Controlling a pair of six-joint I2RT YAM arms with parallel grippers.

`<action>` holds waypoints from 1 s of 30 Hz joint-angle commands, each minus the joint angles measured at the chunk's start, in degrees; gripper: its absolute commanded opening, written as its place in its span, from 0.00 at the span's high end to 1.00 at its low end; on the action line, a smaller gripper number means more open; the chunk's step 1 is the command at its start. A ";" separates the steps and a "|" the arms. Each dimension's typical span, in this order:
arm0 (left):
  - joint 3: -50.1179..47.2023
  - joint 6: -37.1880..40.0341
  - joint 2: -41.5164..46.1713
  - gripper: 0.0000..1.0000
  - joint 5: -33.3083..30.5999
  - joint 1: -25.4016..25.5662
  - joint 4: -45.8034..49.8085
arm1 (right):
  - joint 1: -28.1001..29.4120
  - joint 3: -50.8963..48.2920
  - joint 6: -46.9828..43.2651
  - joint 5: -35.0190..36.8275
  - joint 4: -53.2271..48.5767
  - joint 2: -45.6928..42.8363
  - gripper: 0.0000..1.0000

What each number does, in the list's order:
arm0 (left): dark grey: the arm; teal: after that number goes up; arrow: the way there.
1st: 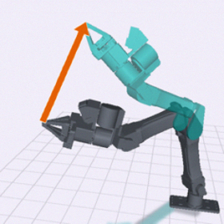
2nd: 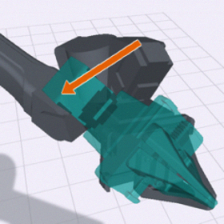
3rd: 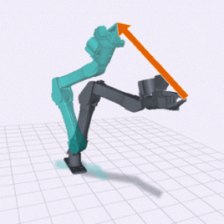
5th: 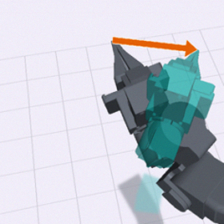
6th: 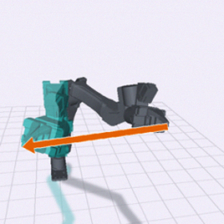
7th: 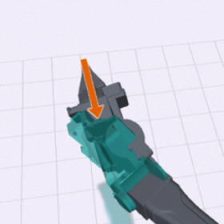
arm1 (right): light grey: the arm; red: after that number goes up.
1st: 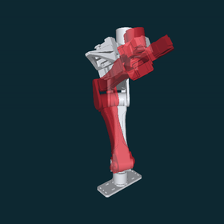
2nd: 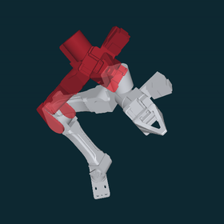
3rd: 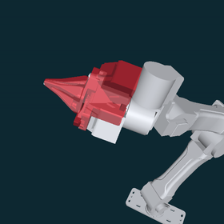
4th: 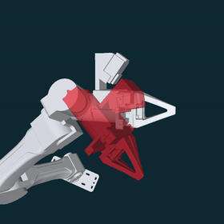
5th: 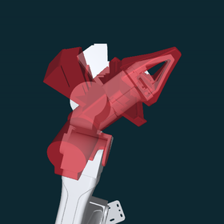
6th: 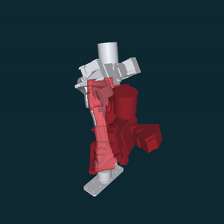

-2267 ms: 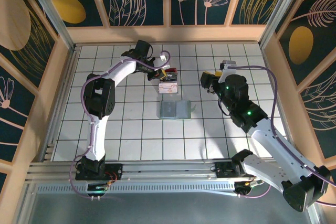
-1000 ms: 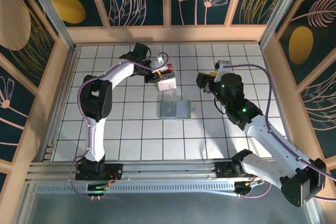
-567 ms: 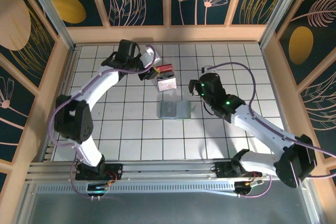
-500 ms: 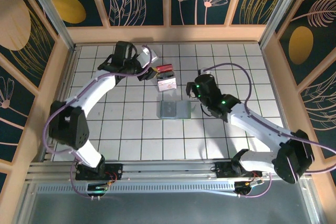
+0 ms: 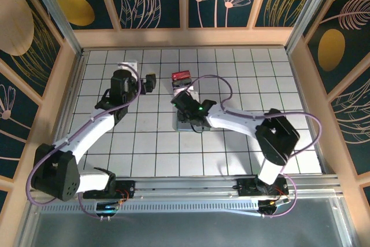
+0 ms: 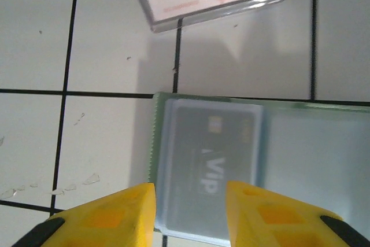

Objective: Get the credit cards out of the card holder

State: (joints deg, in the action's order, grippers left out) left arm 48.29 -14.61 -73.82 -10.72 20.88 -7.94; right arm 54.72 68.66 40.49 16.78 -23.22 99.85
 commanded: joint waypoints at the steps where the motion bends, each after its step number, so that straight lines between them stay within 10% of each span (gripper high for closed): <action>1: -5.58 -14.28 3.53 0.01 -11.31 -0.49 -3.84 | 0.56 3.37 1.62 0.96 -5.03 3.39 0.60; 19: -14.21 -23.47 6.51 0.01 -16.09 -0.52 -5.94 | 1.79 4.07 1.77 -3.04 -5.03 10.25 0.47; 30: -13.45 -22.61 6.58 0.01 -13.80 -0.49 -6.81 | 1.70 1.39 1.87 -2.76 -4.32 11.32 0.60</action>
State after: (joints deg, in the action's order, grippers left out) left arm 34.44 -37.15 -67.33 -25.50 20.88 -13.06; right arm 56.14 71.64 41.19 13.65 -26.76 109.89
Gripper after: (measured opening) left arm 0.988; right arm 0.411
